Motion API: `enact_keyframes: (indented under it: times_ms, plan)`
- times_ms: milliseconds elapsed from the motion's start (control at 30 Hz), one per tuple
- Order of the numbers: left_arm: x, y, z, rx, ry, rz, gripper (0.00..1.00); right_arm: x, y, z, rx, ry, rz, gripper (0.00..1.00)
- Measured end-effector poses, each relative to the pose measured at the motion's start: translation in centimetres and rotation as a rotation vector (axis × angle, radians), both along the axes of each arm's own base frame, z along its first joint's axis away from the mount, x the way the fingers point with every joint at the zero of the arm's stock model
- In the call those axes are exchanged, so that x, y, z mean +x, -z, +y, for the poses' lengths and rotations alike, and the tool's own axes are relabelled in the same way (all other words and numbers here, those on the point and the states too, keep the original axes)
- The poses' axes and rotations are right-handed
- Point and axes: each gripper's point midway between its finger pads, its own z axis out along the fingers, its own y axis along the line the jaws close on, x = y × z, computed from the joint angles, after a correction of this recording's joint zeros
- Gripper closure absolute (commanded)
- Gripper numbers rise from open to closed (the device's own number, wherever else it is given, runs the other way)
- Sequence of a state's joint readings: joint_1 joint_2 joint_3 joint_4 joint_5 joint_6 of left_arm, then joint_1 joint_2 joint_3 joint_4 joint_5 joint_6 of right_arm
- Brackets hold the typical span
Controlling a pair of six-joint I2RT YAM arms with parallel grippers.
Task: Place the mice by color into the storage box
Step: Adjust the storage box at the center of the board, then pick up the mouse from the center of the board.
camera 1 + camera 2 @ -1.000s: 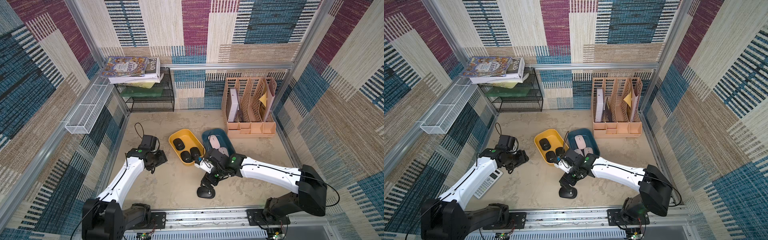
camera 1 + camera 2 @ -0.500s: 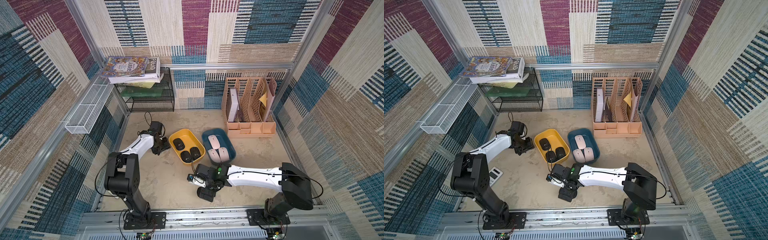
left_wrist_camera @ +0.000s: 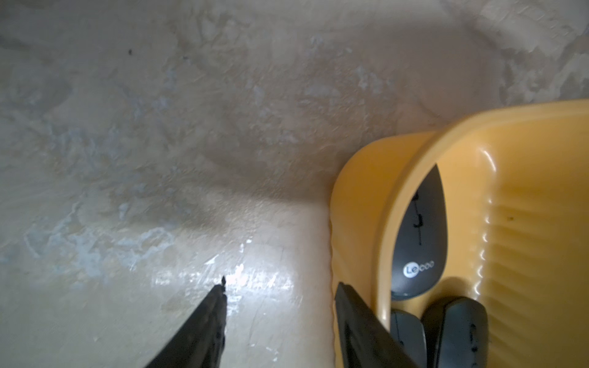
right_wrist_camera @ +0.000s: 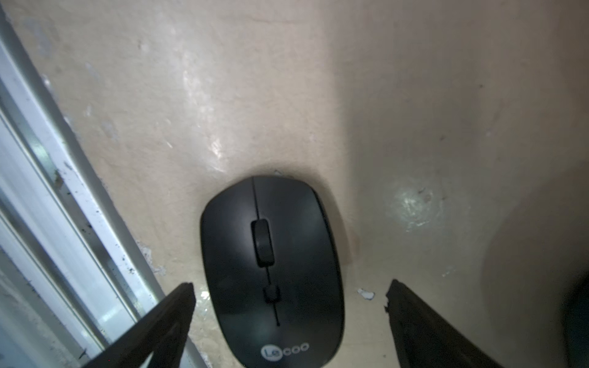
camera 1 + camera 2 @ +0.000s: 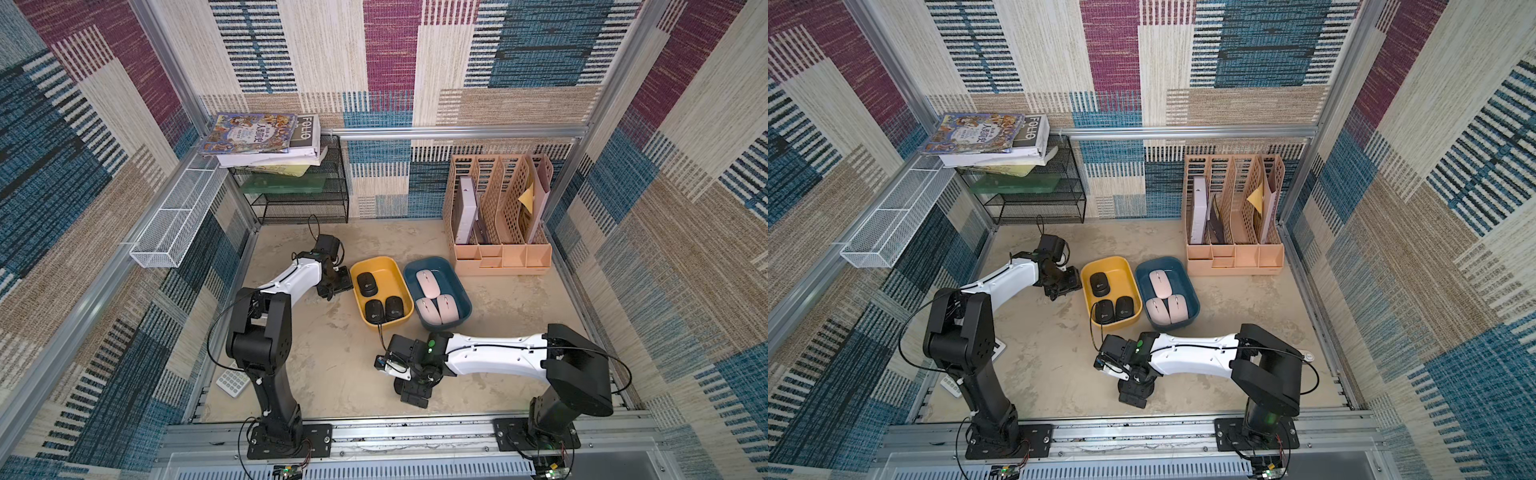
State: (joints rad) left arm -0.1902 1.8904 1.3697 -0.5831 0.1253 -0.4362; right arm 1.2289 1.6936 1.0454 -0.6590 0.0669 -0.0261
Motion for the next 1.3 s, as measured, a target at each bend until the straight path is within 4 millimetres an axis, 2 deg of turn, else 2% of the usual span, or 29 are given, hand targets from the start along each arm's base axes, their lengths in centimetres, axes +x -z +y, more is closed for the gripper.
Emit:
enact_keyframes:
  times_ms: [233, 433, 633, 767, 867, 1100, 1200, 1300]
  plan:
    - [2.2, -0.3, -2.4, 0.039, 0.113, -0.03, 0.4, 0.0, 0.7, -0.2, -0.021, 0.01, 0.008, 0.14]
    - [2.1, 0.3, -3.3, 0.051, 0.153, -0.016, 0.39, 0.4, 0.5, 0.1, -0.009, 0.035, 0.002, 0.25]
    - [1.2, -0.1, -2.7, 0.067, 0.145, -0.012, 0.28, 0.8, 0.8, 0.0, -0.014, 0.062, 0.002, 0.39]
    - [0.8, -1.0, -1.1, 0.088, 0.111, -0.028, 0.22, 0.8, 0.9, 0.2, -0.014, 0.072, 0.007, 0.54]
    - [0.3, -1.9, 0.4, 0.101, 0.076, -0.043, 0.2, 1.0, 0.6, 0.6, 0.0, 0.096, 0.015, 0.62]
    - [-1.5, -6.5, 2.5, 0.1, 0.031, -0.14, 0.19, 2.0, -2.1, 2.0, 0.113, 0.153, 0.048, 0.69]
    - [-2.8, -8.5, 3.0, 0.093, 0.014, -0.188, 0.19, 3.3, -4.4, 2.3, 0.211, 0.223, 0.072, 0.69]
    - [-4.4, -10.3, 3.4, 0.082, -0.003, -0.234, 0.19, 5.3, -7.8, 2.7, 0.333, 0.312, 0.094, 0.7]
